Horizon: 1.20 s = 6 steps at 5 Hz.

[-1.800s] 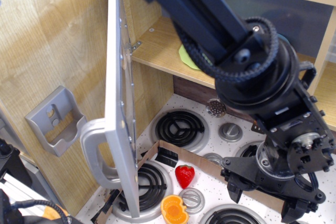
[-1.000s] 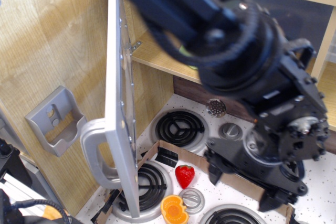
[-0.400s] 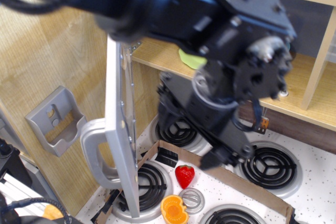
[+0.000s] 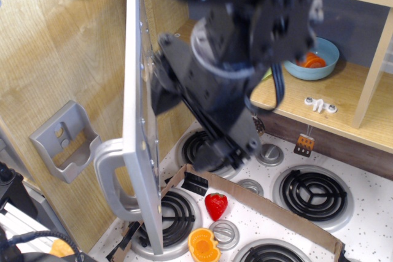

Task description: Close microwave

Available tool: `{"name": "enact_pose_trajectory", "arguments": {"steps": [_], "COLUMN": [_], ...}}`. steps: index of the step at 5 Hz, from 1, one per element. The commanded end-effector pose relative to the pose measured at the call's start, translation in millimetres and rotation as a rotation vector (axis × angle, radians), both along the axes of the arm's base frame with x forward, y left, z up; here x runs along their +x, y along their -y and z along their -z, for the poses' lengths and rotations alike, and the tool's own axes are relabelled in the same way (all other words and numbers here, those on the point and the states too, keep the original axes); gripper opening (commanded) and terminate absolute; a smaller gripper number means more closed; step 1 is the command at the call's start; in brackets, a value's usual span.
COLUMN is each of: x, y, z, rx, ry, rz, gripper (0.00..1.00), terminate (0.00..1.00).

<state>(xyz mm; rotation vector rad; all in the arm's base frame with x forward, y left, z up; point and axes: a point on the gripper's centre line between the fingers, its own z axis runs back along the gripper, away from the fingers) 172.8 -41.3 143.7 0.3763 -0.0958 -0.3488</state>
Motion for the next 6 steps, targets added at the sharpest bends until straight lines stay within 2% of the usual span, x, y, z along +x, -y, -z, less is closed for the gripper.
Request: {"name": "enact_pose_trajectory", "arguments": {"steps": [1, 4, 6], "x": [-7, -29, -30], "y": [-5, -37, -62], "z": [-41, -47, -35], "rx": [0.026, 0.051, 0.051], "ry": [-0.004, 0.002, -0.007], "rz": [0.015, 0.038, 0.037], "gripper": [1.0, 1.0, 1.0], "terminate": [0.0, 0.0, 0.0]}}
